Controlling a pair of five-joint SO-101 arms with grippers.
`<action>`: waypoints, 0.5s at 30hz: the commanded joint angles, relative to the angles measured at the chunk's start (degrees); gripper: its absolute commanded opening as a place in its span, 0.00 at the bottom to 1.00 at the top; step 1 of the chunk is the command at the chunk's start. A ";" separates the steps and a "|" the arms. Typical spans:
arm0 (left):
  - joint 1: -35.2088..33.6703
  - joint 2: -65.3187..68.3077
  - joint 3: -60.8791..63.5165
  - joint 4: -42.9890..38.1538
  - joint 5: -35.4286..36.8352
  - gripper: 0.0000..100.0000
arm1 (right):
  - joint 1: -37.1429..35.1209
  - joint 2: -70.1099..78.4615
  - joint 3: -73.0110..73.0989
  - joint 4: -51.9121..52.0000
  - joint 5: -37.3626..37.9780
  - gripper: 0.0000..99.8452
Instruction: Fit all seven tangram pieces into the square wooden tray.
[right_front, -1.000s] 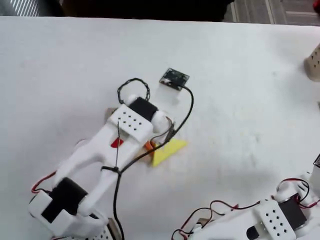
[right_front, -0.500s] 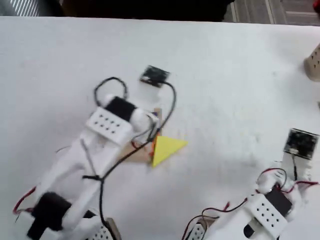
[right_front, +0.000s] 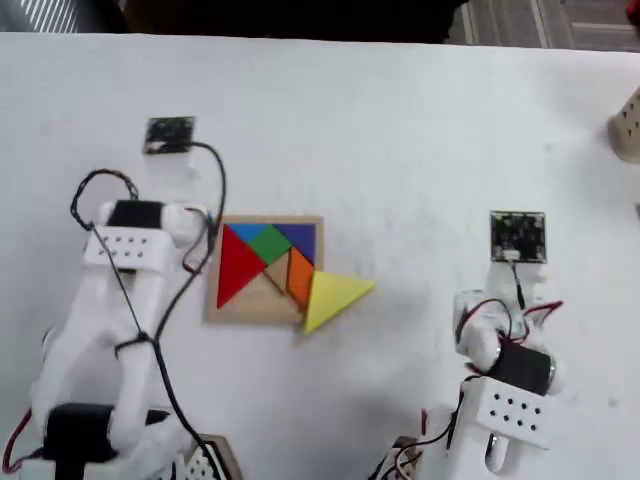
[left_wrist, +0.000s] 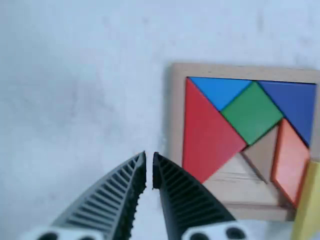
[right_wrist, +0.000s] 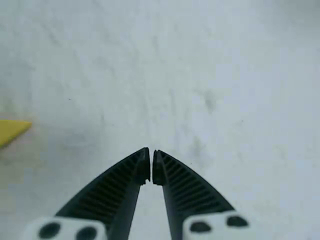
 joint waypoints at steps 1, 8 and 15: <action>-4.88 6.64 -2.20 -3.34 -0.44 0.05 | -8.22 0.48 -3.16 0.04 -2.46 0.02; -7.69 16.92 -7.38 -9.93 -0.35 0.05 | -20.88 18.95 -9.23 -1.98 -6.59 0.02; -7.69 25.01 -11.60 -12.84 -0.18 0.05 | -31.08 37.14 -12.75 -4.53 -9.58 0.02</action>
